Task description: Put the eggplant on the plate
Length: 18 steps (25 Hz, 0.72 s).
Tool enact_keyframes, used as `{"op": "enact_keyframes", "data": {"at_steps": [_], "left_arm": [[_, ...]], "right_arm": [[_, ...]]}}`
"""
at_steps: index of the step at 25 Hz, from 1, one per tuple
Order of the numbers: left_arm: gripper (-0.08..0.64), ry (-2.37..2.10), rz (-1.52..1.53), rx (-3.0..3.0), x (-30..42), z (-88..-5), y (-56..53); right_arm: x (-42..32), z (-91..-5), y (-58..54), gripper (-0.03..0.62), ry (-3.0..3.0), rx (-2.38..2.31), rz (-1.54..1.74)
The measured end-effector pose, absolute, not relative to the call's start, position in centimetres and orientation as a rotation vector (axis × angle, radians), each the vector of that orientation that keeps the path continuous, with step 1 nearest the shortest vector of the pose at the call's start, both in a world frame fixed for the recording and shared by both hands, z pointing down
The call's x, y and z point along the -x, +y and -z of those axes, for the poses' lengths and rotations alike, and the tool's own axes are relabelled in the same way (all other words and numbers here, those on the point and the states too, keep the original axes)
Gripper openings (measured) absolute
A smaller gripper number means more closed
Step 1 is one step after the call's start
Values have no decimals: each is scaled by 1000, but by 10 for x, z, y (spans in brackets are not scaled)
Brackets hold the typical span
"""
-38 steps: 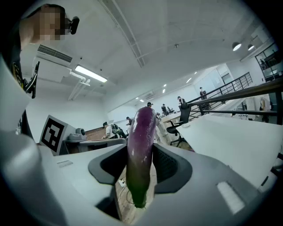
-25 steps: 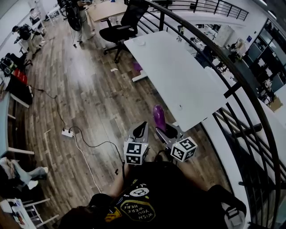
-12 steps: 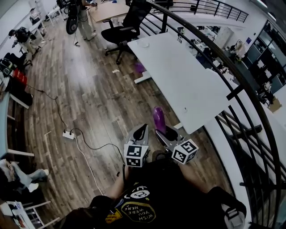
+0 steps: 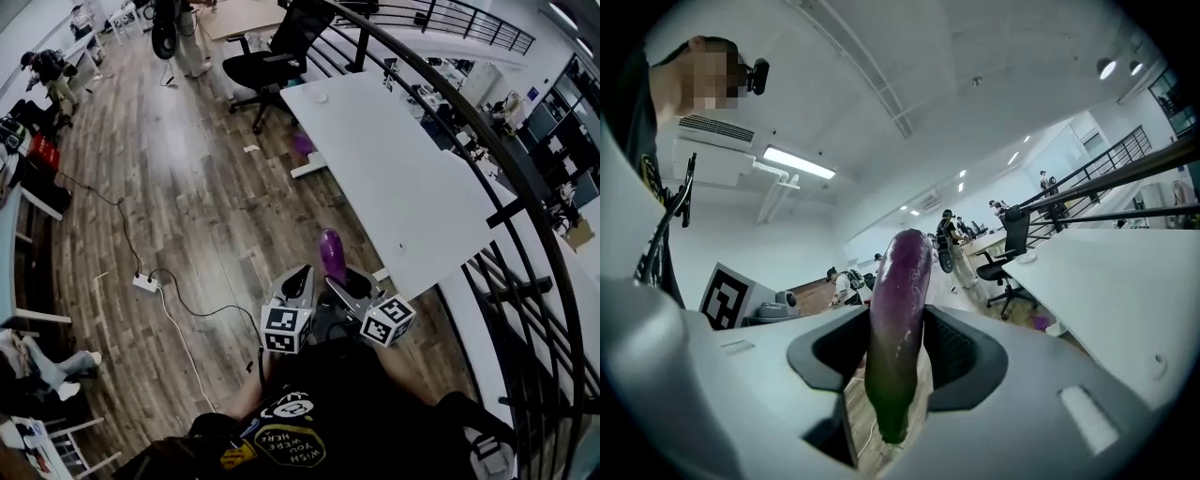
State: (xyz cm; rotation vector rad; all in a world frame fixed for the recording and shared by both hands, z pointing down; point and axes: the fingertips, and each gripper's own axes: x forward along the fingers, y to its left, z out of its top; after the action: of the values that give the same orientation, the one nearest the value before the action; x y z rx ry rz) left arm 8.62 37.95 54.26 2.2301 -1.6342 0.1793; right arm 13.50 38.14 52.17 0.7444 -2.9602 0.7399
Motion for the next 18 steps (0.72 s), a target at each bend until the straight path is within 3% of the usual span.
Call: {"op": "enact_keyframes", "data": {"at_steps": [18], "left_arm": [[5, -1674, -318, -2241, -76, -545, 173]], "right_arm": [[-120, -534, 160, 179, -2933, -677, -766]]}}
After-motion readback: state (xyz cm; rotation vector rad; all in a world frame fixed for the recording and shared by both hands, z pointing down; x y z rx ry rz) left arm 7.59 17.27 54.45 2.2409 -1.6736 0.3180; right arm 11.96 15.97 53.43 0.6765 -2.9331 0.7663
